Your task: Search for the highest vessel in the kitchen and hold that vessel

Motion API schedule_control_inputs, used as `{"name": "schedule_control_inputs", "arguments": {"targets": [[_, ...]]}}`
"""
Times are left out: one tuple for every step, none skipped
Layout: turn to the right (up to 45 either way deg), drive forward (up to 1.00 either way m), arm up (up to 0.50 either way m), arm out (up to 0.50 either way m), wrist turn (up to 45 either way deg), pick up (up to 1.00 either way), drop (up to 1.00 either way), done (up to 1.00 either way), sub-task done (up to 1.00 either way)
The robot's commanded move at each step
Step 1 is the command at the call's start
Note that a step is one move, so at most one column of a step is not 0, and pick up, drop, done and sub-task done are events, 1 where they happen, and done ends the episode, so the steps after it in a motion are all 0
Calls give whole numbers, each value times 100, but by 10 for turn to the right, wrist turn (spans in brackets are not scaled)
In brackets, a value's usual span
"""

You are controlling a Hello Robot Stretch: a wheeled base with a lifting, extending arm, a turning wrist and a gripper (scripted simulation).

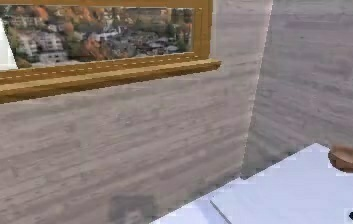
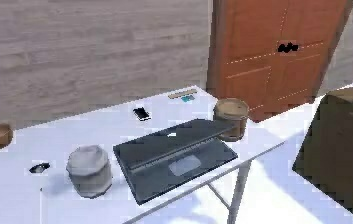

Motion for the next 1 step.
{"name": "schedule_control_inputs", "arguments": {"targets": [[-450,0,0,0,0,0,0,0,0]]}}
